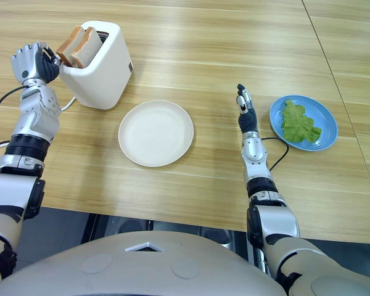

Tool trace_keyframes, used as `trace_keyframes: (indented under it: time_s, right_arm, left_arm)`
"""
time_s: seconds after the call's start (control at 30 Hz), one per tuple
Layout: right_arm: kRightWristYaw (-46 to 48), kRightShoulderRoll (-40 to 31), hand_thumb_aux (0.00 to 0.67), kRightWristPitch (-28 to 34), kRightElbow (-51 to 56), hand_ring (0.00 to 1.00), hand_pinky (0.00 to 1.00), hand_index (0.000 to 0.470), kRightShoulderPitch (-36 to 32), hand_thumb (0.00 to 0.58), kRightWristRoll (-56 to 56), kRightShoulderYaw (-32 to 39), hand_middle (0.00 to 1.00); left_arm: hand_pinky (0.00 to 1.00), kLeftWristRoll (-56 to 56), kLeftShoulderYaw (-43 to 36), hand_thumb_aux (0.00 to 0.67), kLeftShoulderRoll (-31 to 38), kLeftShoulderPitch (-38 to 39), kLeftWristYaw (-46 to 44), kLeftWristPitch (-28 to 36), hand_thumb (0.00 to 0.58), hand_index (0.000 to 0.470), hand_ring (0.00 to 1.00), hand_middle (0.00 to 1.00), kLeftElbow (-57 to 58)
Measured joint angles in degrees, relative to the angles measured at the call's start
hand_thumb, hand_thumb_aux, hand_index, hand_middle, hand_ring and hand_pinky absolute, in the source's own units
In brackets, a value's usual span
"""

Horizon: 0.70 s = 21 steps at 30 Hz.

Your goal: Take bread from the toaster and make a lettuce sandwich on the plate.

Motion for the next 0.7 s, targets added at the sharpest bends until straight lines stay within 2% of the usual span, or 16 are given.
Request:
trace_keyframes:
  time_s: [0.03, 0.07, 0.1, 0.7]
  right_arm:
    - [0.0, 0.0, 0.000, 0.0, 0.0, 0.00, 0.00, 0.000, 0.0, 0.000, 0.0, 0.0, 0.00]
    - [0.0, 0.0, 0.000, 0.0, 0.0, 0.00, 0.00, 0.000, 0.0, 0.000, 0.0, 0.0, 0.00]
    - [0.0, 0.0, 0.000, 0.0, 0.0, 0.00, 0.00, 0.000, 0.0, 0.000, 0.0, 0.0, 0.00]
    - [-0.2, 0.0, 0.000, 0.0, 0.2, 0.00, 0.00, 0.000, 0.0, 0.000, -0.7, 0.1, 0.00]
  left_arm:
    - [1.00, 0.0, -0.1, 0.363, -0.2, 0.1, 0.0, 0.0, 0.458, 0.249, 1.00, 1.00, -0.2]
    - [1.00, 0.0, -0.3, 0.363, -0.3, 0.3, -0.3, -0.1, 0.458, 0.249, 1.00, 1.00, -0.3]
    - [1.00, 0.0, -0.3, 0.000, -0.3, 0.4, -0.4, -0.1, 0.000, 0.000, 1.00, 1.00, -0.4]
    - [1.00, -0.7, -0.3, 0.000, -0.7, 0.7, -3.1, 0.7, 0.000, 0.000, 1.00, 1.00, 0.1]
